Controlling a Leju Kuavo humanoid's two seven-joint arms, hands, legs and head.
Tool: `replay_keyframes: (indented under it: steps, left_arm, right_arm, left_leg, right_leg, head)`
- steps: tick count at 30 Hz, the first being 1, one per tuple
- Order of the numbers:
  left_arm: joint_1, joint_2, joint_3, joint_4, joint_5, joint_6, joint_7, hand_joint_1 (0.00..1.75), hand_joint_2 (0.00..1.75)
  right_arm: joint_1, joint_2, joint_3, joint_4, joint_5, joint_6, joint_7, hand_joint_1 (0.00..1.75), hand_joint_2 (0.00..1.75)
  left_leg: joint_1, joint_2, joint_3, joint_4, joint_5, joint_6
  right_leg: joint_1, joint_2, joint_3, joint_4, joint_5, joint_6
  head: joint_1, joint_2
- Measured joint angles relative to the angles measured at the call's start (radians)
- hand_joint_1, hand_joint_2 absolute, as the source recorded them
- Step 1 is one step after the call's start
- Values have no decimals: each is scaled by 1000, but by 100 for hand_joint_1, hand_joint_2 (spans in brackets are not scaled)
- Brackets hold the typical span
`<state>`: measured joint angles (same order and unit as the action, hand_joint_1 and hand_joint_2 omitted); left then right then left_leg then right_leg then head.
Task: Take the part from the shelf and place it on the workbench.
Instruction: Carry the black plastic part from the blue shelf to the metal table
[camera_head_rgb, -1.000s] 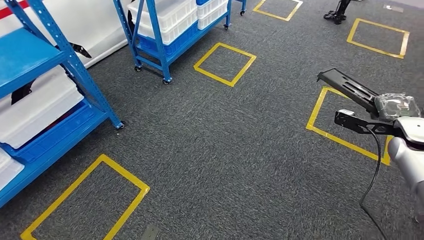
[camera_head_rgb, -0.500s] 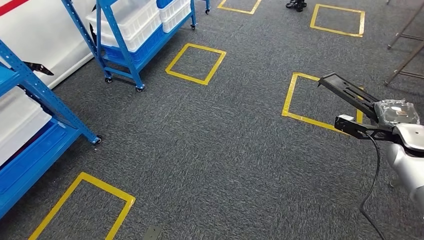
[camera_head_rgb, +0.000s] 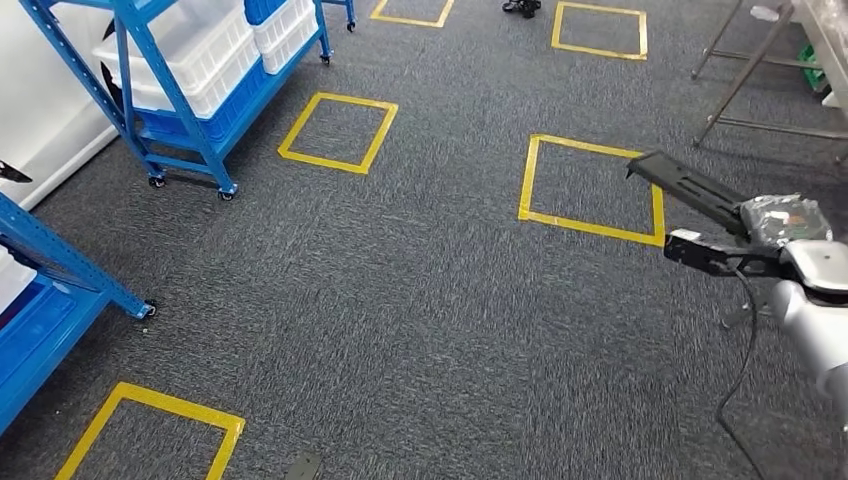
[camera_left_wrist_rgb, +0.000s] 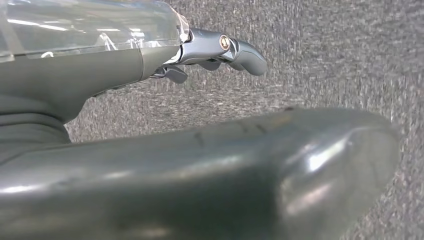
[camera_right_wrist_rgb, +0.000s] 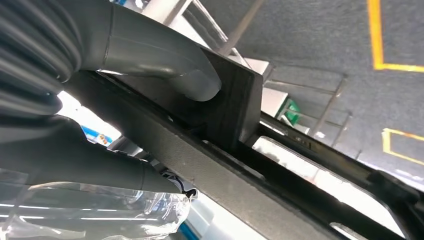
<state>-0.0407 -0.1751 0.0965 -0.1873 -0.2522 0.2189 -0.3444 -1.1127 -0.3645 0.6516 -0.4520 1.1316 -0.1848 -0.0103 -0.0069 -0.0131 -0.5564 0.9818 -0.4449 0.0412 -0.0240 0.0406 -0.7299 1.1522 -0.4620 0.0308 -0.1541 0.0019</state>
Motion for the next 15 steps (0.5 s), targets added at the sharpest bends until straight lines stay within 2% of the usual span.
replay_keyframes:
  steps: [1,2,3,4,5,6,8,9,11,12,13,15]
  left_arm:
    - [1,-1,0,0,0,0,1,0,0]
    - [1,-1,0,0,0,-1,3,0,0]
    - [0,-2,0,0,0,-2,5,0,0]
    - [-1,-3,0,0,0,-4,8,0,0]
    - [-2,-3,0,0,0,-7,9,0,0]
    - [-3,-4,0,0,1,-11,11,0,0]
    - [-7,-4,0,0,1,-19,12,0,0]
    - [-9,-4,0,0,1,-22,13,0,0]
    - [-13,-4,0,0,1,-29,15,0,0]
    - [-15,-4,0,0,1,-31,16,0,0]
    - [-16,-4,0,0,1,-33,17,0,0]
    - [-16,-3,0,0,1,-36,18,0,0]
  right_arm:
    - [-5,-3,0,2,0,2,-4,175,175]
    - [-7,-5,0,5,0,2,-6,175,175]
    - [-7,-8,0,8,0,2,-8,175,175]
    - [-7,-12,0,11,1,2,-8,175,175]
    - [-9,-16,0,13,2,2,-8,175,175]
    - [-11,-19,0,14,4,2,-6,175,175]
    - [-21,-23,0,15,13,5,-2,175,175]
    - [-26,-25,0,15,18,9,1,175,175]
    - [-40,-34,0,12,32,22,7,175,175]
    - [-52,-40,0,7,39,31,9,175,175]
    - [-68,-45,0,0,45,42,10,175,175]
    - [-101,-49,0,-18,52,62,13,175,175]
  left_leg:
    - [0,11,-1,0,1,1]
    - [-1,23,-2,0,0,1]
    - [-1,34,-2,1,-1,0]
    - [0,45,-3,3,-3,-1]
    - [0,55,-3,7,-6,-4]
    - [-1,65,-4,12,-11,-9]
    - [-6,83,-5,26,-22,-20]
    - [-9,92,-5,29,-27,-26]
    - [-11,109,-4,31,-33,-35]
    - [-9,106,-5,37,-40,-40]
    - [-7,92,-13,58,-57,-45]
    - [0,50,-55,160,-116,-52]
  right_leg:
    - [0,-16,-30,65,-29,3]
    - [-2,-24,-52,116,-46,7]
    - [-5,-30,-61,138,-47,11]
    - [-9,-36,-48,119,-30,15]
    - [-11,-46,-17,66,-2,18]
    - [-12,-68,21,-3,23,21]
    - [-6,-100,75,-100,49,15]
    - [-2,-104,81,-115,48,9]
    - [0,-82,77,-114,49,-6]
    - [-1,-73,76,-114,51,-12]
    - [-3,-63,75,-115,52,-19]
    - [-3,-44,75,-116,54,-30]
  head:
    - [0,0]
    - [0,0]
    - [0,0]
    - [0,0]
    - [0,0]
    - [0,0]
    - [0,0]
    - [0,0]
    - [0,0]
    - [0,0]
    - [0,0]
    - [0,0]
